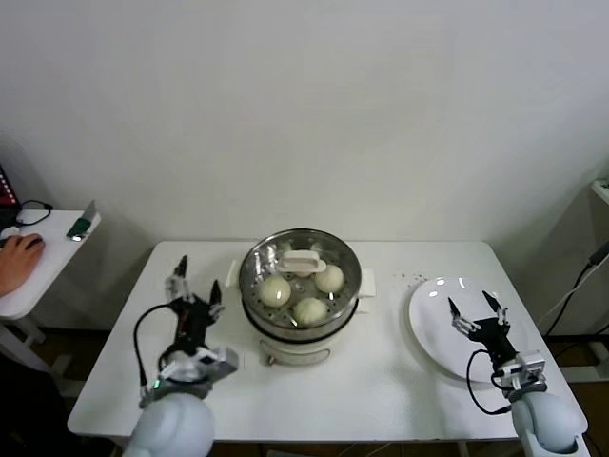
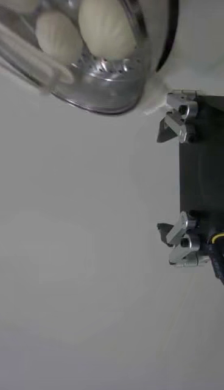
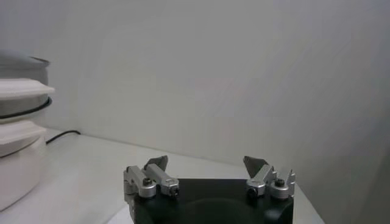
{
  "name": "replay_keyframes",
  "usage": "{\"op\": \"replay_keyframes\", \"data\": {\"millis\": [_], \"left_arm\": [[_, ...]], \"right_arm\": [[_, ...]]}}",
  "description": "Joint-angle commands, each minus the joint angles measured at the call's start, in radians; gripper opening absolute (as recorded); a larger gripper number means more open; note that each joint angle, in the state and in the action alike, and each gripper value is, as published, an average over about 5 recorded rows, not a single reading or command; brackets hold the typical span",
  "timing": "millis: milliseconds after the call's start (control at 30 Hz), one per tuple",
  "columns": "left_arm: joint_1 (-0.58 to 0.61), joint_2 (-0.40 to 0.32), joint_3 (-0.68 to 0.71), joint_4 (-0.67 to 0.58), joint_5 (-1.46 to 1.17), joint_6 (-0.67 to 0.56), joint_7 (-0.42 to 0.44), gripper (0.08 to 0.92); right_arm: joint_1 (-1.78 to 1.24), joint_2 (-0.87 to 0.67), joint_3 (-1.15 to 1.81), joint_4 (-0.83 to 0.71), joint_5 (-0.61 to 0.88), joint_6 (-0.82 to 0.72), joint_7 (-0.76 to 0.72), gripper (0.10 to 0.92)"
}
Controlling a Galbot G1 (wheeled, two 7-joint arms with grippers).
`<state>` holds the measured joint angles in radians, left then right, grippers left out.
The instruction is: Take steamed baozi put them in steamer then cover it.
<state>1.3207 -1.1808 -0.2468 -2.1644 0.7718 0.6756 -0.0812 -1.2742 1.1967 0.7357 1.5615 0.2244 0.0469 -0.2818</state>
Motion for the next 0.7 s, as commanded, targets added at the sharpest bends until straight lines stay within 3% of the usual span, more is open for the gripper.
{"op": "replay_keyframes", "data": {"millis": [33, 267, 700], "left_arm": [[0.176, -0.099, -0.412, 0.165, -0.721, -0.735, -0.133, 0.823], [0.182, -0.088, -0.428, 0.351, -0.896, -0.896, -0.020, 0.823], [0.175, -0.123, -0.424, 0.380, -0.902, -0.860, -0.001, 0.823]], "right_arm": [[-0.020, 0.008, 0.006, 0.018, -0.011, 0.012, -0.026, 0.823], [-0.037, 0.006, 0.010, 0.030, -0.002, 0.031, -0.028, 0.823], [-0.048, 0.014, 0.018, 0.037, 0.042, 0.054, -0.034, 0.823]]}}
